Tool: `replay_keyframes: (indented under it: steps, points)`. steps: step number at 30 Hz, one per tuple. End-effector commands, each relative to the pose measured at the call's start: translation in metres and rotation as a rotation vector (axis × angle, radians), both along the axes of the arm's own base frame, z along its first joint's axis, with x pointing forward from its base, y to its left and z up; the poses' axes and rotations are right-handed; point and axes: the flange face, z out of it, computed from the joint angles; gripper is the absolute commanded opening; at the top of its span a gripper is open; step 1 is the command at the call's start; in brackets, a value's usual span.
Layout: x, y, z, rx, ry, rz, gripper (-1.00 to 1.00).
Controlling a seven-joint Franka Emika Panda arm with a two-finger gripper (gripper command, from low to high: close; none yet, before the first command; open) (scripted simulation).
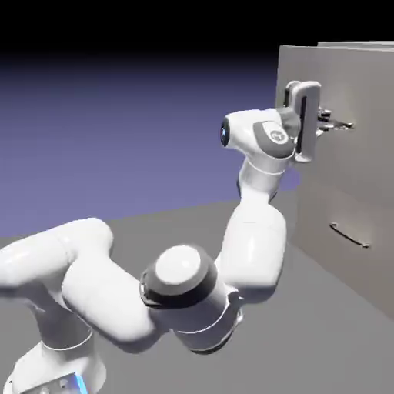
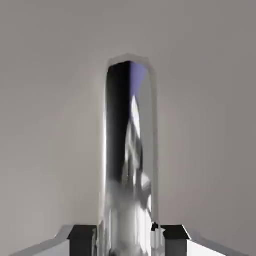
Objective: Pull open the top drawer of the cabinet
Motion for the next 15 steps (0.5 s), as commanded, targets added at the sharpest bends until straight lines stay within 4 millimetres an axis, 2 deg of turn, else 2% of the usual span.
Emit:
replay_keyframes:
  steps: [1, 12, 13, 14, 15]
  points:
    - [-0.011, 0.000, 0.000, -0.001, 0.002, 0.001, -1.00]
    - [-0.136, 0.000, 0.000, -0.001, 0.002, 0.001, -1.00]
    - [-0.136, 0.000, 0.000, -0.001, 0.002, 0.001, 1.00]
    - [-0.136, 0.000, 0.000, -0.001, 0.002, 0.001, 1.00]
    - [-0.149, 0.000, 0.001, 0.001, 0.002, 0.002, 1.00]
